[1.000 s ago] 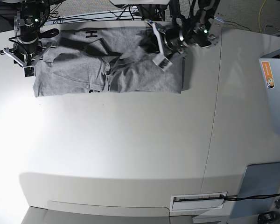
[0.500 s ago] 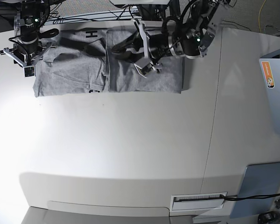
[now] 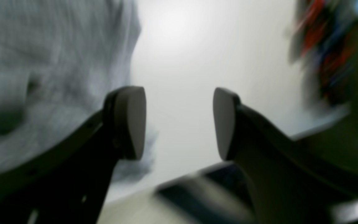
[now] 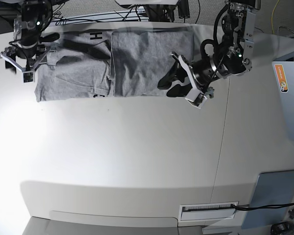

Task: Fold the T-shirt properly
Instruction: 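Move the right gripper to the strip's other end and grasp it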

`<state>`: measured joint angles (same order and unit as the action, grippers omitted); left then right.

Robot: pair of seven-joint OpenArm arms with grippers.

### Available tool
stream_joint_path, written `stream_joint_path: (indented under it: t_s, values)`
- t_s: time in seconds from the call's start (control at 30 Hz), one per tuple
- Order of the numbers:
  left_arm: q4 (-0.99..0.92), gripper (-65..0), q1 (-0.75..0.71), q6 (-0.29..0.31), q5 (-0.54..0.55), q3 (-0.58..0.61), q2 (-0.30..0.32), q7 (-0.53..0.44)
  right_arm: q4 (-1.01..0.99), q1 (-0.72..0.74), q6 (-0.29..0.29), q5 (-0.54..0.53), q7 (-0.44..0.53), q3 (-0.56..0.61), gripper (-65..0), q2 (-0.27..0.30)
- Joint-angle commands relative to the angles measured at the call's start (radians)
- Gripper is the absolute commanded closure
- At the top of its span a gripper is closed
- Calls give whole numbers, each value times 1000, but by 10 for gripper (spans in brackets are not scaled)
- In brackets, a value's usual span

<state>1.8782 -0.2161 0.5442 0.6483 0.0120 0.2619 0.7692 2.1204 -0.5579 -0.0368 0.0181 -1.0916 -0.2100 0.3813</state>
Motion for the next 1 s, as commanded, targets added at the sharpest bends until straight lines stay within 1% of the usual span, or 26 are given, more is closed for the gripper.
stream_joint_path:
  t_s: [0.0, 0.07, 0.1, 0.17, 0.23, 0.3, 0.37, 0.47, 0.53, 0.6, 0.73, 0.9, 0.97]
  values:
    - [17, -241, 9, 8, 18, -8, 12, -18, 14, 26, -8, -21, 10, -35, -337, 18]
    - [17, -241, 9, 8, 18, -9, 23, -19, 4, 55, 14, -135, 8, -105, -337, 18]
    - [17, -241, 9, 8, 18, -9, 24, -18, -4, 64, 35, -192, 13, -145, -337, 18]
    - [17, -241, 9, 8, 18, -9, 24, -18, -32, 74, 97, -315, 18, -224, -337, 18]
    - [17, -241, 9, 8, 18, -9, 24, -18, -80, 76, 173, -440, 18, -288, -337, 18]
    - [17, -241, 9, 8, 18, -9, 24, -18, -137, 80, 242, -545, 18, -333, -337, 18]
    - [17, -241, 9, 8, 18, -9, 23, -18, -199, 97, 304, -622, 14, -358, -337, 18]
    - [17, -241, 8, 8, 19, -9, 24, -18, -313, 158, 377, -659, -11, -365, -337, 18]
    - [17, -241, 8, 8, 19, -9, 24, -18, -398, 216, 434, -676, -51, -365, -337, 18]
    - [17, -241, 8, 7, 18, -9, 24, -17, -481, 276, 475, -689, -104, -365, -337, 18]
    - [17, -241, 9, 7, 18, -9, 24, -18, -621, 361, 504, -766, -175, -365, -337, 27]
    - [17, -241, 9, 7, 18, -9, 23, -18, -710, 380, 550, -800, -208, -365, -337, 32]
    - [17, -241, 9, 7, 18, -9, 24, -18, -721, 380, 575, -846, -274, -365, -337, 32]
